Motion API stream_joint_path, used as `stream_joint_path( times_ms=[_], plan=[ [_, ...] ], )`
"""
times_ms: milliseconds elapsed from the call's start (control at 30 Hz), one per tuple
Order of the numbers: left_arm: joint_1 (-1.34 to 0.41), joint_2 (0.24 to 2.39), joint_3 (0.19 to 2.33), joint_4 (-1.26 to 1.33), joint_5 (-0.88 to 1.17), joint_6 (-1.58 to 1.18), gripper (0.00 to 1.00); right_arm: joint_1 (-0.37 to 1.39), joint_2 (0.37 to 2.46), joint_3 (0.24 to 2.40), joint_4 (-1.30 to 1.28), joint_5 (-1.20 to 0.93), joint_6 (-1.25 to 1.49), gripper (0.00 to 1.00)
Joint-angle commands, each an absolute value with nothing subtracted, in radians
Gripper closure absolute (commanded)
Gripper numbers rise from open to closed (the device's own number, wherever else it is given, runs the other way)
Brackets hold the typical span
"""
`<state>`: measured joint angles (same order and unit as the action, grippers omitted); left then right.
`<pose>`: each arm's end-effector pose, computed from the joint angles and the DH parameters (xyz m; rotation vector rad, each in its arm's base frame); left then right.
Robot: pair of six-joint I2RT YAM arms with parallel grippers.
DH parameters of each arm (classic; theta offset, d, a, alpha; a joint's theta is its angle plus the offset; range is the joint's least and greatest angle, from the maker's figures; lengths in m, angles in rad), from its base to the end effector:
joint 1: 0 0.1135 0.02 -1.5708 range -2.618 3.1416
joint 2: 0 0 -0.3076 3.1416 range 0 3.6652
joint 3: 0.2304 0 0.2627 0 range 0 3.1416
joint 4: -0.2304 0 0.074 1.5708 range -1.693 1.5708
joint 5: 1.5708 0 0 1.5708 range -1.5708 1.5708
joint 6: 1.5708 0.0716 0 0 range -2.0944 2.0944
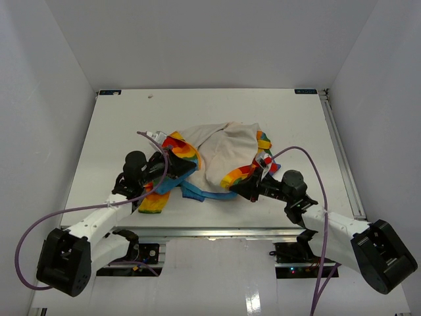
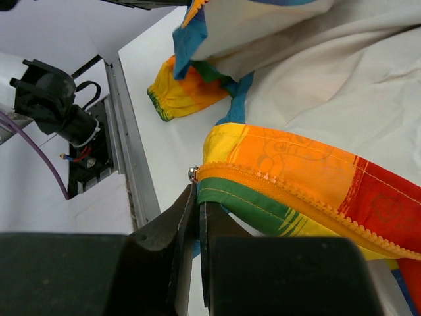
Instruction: Zip up the jacket
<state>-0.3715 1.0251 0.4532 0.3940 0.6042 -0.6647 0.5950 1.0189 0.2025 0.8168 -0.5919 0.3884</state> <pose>0.2077 -0.1246 0.2649 0.2052 1.8867 -1.2578 0.1524 0.1514 0.2302 -0.6651 1.5759 1.2125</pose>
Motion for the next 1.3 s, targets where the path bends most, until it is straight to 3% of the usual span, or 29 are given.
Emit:
stream_joint_path(
  times_ms=[0,367,667,1267],
  plan=[
    [-0.378,1.032,0.397,0.709,0.631,-0.697,1.00,0.598,1.043,0.271,0.887,-0.659,0.378,0.92],
    [-0.403,1.124,0.269,1.134,0.669,-0.721,1.00,0.613,1.143,0.316,0.923,-0.709,0.368,0.92],
    [-0.481,1.124,0.241,1.219,0.665,-0.687,1.00,0.670,1.151,0.402,0.824,-0.651,0.327,0.92],
    [-0.554,1.178,0.202,1.320,0.629,-0.591,1.00,0.709,1.201,0.375,0.969,-0.701,0.356,0.92]
  ],
)
